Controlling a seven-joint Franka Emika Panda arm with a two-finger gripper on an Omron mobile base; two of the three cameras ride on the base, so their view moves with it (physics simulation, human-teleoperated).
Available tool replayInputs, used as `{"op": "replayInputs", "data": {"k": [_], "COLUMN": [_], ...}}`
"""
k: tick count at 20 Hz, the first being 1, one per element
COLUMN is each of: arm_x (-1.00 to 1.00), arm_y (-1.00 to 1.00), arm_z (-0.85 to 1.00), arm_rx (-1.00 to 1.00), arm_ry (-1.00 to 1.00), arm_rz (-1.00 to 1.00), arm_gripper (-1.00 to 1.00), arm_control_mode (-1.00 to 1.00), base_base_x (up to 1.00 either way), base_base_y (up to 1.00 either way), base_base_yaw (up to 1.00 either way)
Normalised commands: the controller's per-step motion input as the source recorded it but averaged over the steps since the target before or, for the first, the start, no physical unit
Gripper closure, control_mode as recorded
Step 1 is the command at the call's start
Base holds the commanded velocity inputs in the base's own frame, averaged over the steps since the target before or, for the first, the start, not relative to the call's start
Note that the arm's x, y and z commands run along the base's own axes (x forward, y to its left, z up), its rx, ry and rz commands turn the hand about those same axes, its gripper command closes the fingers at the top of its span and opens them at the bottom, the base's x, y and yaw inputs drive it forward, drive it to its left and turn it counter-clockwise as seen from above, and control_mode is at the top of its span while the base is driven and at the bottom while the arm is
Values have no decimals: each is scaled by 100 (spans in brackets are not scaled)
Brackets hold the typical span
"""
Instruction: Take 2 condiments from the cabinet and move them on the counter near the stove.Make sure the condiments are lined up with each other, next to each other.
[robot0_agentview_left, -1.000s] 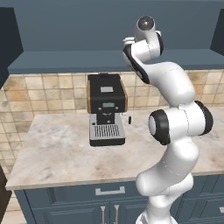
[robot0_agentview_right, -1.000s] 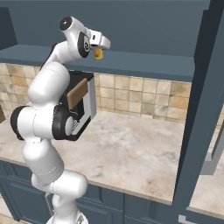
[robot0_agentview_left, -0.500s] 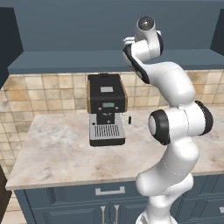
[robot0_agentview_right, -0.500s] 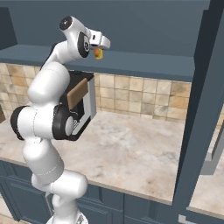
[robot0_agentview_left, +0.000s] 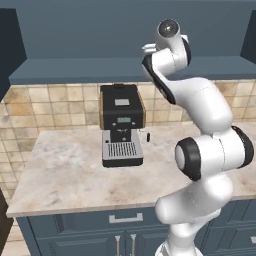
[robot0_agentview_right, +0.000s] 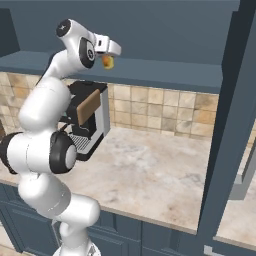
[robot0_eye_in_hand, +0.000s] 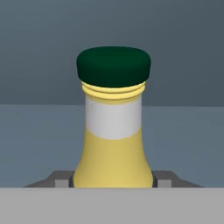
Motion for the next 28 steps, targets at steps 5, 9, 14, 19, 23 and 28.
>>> {"op": "replayInputs", "data": {"k": [5, 9, 14, 19, 23, 28], "arm_x": [-99, -97, -94, -100, -100, -100], "arm_y": [4, 3, 6, 13, 3, 0], "arm_z": [1, 30, 45, 10, -2, -1], "arm_rx": [-4, 0, 0, 1, 6, 7], "arm_ry": [-17, -12, -1, 10, 7, 1], "arm_rz": [0, 0, 3, 21, 25, 5], "arm_gripper": [100, 100, 100, 100, 100, 100], "arm_control_mode": [-100, -100, -100, -100, -100, -100], "base_base_x": [0, 0, 0, 0, 0, 0], "base_base_y": [0, 0, 0, 0, 0, 0], "base_base_yaw": [0, 0, 0, 0, 0, 0]}}
